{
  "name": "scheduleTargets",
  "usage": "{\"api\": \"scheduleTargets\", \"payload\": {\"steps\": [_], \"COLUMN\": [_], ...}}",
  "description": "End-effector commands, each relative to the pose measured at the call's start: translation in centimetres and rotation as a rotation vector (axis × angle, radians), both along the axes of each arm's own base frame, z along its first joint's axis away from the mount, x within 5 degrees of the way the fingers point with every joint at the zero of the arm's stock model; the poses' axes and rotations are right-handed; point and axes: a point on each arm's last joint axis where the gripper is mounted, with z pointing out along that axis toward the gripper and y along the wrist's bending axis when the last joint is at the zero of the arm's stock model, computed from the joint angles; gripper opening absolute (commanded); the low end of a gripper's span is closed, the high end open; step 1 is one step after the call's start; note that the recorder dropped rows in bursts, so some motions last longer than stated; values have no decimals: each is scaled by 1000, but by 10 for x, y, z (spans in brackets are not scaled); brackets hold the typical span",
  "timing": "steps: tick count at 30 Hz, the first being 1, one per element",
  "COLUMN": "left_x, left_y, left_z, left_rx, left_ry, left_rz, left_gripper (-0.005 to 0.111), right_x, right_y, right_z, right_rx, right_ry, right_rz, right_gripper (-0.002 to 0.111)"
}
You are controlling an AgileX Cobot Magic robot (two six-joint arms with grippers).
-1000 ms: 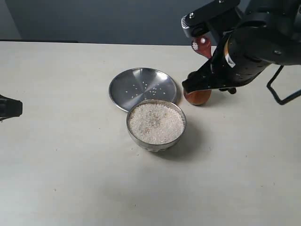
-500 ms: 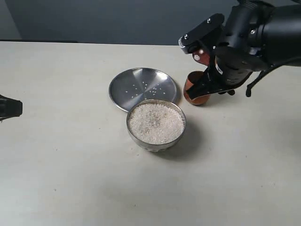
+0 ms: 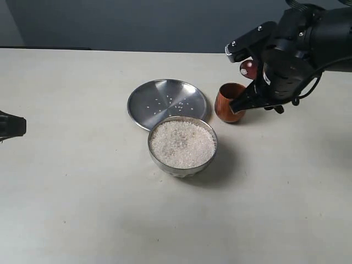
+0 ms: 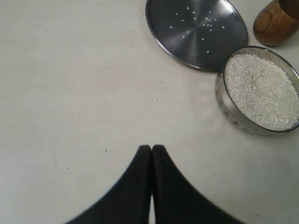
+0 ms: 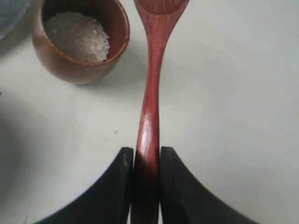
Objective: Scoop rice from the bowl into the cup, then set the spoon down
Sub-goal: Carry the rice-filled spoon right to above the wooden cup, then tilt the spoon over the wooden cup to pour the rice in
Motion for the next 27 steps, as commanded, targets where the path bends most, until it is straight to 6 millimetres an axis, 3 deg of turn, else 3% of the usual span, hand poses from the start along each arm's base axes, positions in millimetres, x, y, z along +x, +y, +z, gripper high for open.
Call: {"api": "scheduleTargets", "payload": {"steps": [1,27], "left_x": [2,2], "left_y": [0,0], "left_z": [2,2], "left_rx": [-3,-3], "left_ry": [-8,-8], "left_rz": [5,5], "left_gripper": [0,0], "right_x": [0,-5], "right_y": [-1,-3], "right_z": [-1,-3], "right_rx": [-1,-106], "right_ry": [9,96], "right_rz": [14,132], "right_gripper": [-1,-1]}}
